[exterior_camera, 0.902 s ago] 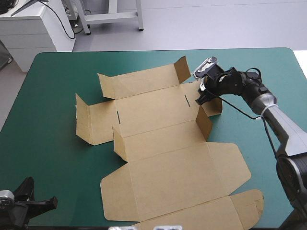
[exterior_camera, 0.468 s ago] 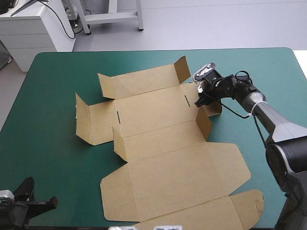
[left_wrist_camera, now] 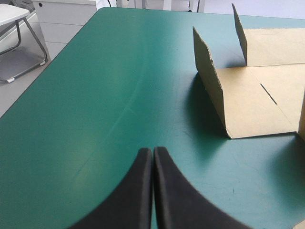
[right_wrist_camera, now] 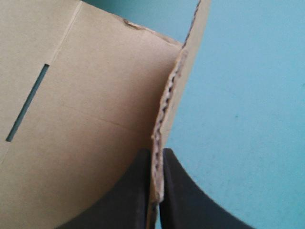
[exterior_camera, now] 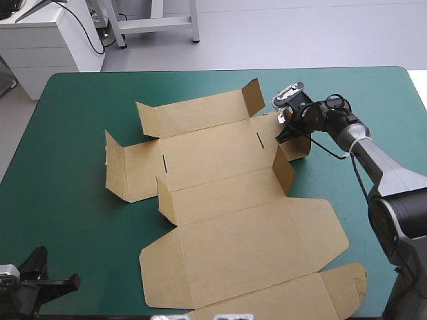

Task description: Fold the box

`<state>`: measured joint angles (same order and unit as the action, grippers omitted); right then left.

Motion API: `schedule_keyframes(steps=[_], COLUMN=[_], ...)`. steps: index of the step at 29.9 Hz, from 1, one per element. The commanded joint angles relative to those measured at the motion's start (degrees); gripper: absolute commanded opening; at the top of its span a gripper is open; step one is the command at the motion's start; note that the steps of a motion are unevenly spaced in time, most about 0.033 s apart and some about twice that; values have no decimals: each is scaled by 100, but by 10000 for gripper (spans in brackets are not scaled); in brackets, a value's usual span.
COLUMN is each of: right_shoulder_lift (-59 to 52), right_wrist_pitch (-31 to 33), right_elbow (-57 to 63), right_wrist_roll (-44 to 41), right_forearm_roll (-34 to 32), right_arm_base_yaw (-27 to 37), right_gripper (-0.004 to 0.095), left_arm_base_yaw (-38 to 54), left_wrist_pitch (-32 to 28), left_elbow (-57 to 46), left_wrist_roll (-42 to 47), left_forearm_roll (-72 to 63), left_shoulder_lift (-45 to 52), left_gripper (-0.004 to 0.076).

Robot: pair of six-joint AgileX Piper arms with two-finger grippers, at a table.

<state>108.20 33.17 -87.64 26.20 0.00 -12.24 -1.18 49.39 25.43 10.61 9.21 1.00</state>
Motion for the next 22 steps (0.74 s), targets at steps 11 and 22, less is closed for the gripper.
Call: schedule_keyframes(steps=[11,22], right_shoulder_lift=[-369,-788], right_wrist_pitch=[1225,1133], right_elbow=[-2233,-2251], right_wrist_roll=[1007,1948], right_forearm_roll=[-272,-1006], right_arm_base_yaw=[-48,-1250], right_gripper=[-19,-13], left_arm_base_yaw=[8,8], left_wrist_pitch=[-441,-441], left_elbow=[124,124], left_wrist_roll=[30,30], left_forearm_roll=[25,25], left_shoulder_lift=[30,30], left_gripper=[-8,-8])
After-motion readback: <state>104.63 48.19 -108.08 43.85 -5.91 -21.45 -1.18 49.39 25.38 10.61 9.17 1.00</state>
